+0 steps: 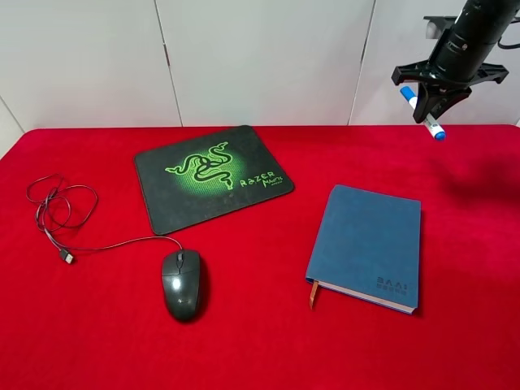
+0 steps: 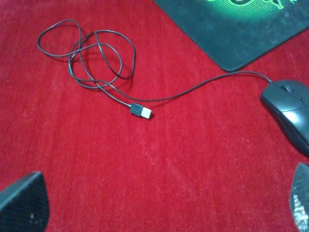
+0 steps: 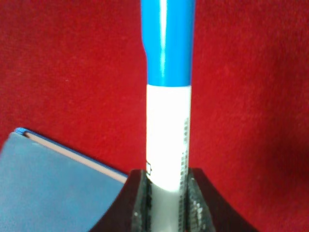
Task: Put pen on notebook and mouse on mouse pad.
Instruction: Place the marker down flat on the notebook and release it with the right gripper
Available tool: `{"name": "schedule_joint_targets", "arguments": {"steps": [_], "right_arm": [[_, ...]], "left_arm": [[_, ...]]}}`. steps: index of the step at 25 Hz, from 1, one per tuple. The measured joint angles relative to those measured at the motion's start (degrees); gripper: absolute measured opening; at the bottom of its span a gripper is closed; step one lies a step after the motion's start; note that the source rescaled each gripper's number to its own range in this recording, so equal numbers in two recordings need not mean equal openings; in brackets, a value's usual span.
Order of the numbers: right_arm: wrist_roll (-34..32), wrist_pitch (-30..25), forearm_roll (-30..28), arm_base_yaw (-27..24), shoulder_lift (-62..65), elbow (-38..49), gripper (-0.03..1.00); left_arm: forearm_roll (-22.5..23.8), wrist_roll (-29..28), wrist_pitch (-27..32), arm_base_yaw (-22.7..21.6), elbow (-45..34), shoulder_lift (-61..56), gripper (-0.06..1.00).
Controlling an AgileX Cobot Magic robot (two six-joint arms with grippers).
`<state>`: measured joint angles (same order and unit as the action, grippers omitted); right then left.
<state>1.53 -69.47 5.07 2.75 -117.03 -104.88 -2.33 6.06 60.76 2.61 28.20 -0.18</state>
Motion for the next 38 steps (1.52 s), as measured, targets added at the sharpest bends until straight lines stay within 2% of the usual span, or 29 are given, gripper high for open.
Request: {"name": "schedule_joint_targets", "arguments": {"steps": [6,11,19,27,38], "right_arm": [[-2.8,-0.1,2.2,0.1,5.5,6.0,0.00],[-4.2,0.4,1.2,3.7,10.7,14.5,0.00],[-10.4,7.0,0.8,11.8,14.8,25.6,0.00],[-15.3,12.6,0.5,16.9,14.9,34.1,0.00],[-20.0,24.8,0.2,18.5,14.9,46.1,0.00]], "left_arm": [[0.0,0.0,0.0,0.0,0.0,0.0,1.00],[0.0,0.0,0.0,0.0,0.0,0.0,1.00],[0.0,0.0,0.0,0.0,0.0,0.0,1.00],[0.1,0.0,0.0,0.0,0.0,0.0,1.00],[0.1,0.0,0.0,0.0,0.0,0.0,1.00]]}}
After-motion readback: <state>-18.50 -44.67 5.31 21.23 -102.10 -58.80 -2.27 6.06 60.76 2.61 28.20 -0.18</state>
